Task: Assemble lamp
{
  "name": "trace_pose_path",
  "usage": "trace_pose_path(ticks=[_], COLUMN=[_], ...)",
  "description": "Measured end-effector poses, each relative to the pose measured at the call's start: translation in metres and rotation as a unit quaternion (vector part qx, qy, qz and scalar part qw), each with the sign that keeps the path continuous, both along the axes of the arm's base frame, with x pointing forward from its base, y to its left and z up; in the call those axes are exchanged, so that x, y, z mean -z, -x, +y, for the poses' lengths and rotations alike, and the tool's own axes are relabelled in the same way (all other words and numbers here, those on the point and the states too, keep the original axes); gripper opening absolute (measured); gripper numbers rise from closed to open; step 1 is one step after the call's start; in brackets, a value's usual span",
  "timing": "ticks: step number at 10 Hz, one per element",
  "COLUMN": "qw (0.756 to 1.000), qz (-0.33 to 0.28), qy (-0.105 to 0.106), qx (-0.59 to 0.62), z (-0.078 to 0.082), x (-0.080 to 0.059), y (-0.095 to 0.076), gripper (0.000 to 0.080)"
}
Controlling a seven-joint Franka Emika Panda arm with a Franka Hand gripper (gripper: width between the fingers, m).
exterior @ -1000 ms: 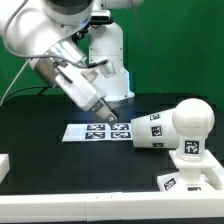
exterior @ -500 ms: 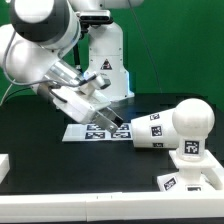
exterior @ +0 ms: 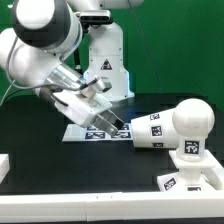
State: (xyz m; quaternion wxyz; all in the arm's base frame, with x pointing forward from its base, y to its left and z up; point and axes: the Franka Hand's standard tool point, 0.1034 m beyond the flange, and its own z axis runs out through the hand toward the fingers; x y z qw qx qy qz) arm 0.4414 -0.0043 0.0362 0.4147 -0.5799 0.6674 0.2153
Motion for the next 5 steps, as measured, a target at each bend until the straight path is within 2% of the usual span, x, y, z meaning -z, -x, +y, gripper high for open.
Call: trace_pose_path(ticks=[1,3,5], qw=[1.000,1.000,1.000], qz=[0.006,0.019,0.028], qy=[0.004,0.016,0.011], qx=[0.013,0.002,-0.004], z=[0.008,0.022,0.037], x=[0.010,0.020,0.018], y=[0.009,0.016,0.010], gripper=[0.0699,0.0699,0.0699])
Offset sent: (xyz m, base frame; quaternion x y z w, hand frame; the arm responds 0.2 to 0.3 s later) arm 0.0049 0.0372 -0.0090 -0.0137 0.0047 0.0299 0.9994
